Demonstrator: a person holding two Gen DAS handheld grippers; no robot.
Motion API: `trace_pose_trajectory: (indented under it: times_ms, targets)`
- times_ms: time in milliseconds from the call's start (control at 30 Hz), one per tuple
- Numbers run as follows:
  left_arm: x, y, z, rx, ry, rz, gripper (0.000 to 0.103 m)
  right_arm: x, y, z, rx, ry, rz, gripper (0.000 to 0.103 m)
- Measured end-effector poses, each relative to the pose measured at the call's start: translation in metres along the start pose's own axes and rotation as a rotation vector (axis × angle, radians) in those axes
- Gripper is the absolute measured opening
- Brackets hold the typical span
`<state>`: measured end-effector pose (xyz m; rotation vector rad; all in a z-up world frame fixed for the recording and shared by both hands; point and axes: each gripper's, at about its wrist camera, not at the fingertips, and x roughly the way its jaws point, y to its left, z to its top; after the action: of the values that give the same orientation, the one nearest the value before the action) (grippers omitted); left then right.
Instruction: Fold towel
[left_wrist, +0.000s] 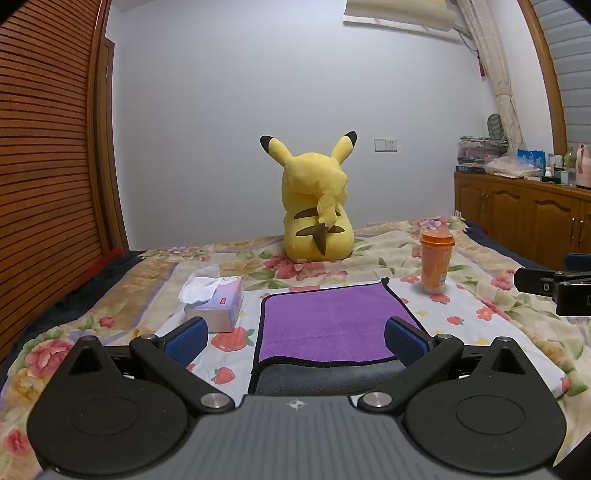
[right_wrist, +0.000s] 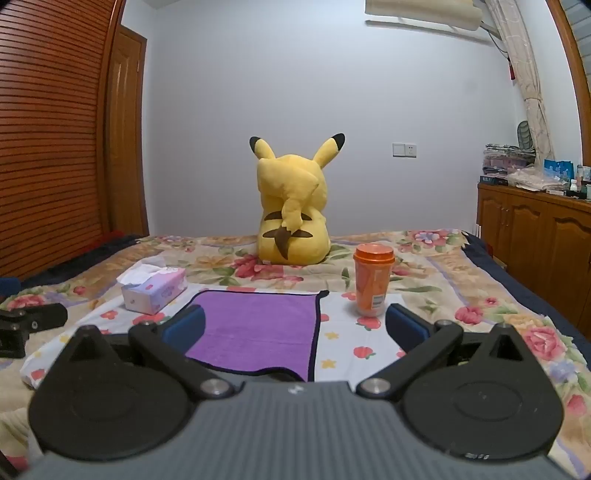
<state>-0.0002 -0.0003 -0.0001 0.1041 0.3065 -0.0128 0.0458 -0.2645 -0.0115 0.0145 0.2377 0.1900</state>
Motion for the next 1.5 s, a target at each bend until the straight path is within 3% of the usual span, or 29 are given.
trace_pose_trajectory:
  times_ms: [1500]
  targets:
    - [-0.0044, 0.0001, 0.006, -0.002, -0.003, 0.0, 0.103, 0.0, -0.0006, 0.0005, 0.0, -0.002, 0.0, 0.103]
